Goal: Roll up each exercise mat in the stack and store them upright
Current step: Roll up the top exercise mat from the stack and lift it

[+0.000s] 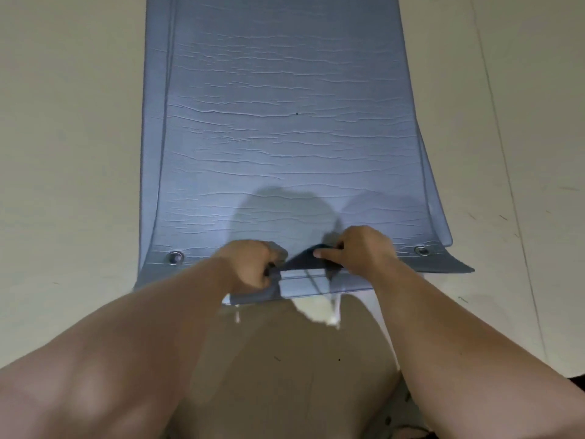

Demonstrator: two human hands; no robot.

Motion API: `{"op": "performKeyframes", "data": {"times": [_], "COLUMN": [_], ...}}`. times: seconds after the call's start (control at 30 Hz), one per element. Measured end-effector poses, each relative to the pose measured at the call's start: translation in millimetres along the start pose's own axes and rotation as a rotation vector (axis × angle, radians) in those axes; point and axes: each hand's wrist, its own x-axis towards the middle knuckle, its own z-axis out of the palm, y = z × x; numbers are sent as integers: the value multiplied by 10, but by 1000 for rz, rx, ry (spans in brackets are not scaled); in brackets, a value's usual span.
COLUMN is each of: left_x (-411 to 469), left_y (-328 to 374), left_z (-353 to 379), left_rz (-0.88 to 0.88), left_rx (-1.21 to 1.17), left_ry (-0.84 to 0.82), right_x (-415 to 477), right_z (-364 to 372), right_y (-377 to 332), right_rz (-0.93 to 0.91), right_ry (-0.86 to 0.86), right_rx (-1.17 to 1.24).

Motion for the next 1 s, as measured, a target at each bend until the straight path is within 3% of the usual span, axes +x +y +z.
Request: {"op": "performKeyframes", "data": {"times": [0.1,0.27,0.4,0.47,0.63,0.73,0.87,1.0], "left_x": [-1,95,348,452,603,659,603,488], "left_y": [-142,-154,-195,-226,-228,-194,-68,117], "left_z": [-170,-206,-263,-268,-347,-389,-316,-168], "left_rz": [-65,-233,-429,-466,-522,-513,-362,-205], "left_rx": [-40,120,143,87,57,186,359,432], "left_ry": [131,290,233,201,144,161,293,252], "right_x": [57,12,-155,-242,-249,-167,47,170], "right_z": [-75,-183,145,323,583,592,447,356], "right_y": [-121,-295,-359,-237,114,46,20,19], "right_rz": [76,55,-194,-282,-242,-174,-136,-146], "right_ry": [164,421,689,737,558,374,230,161], "right_rx": [-23,-172,-230,-214,-274,-316,-312,-221]}}
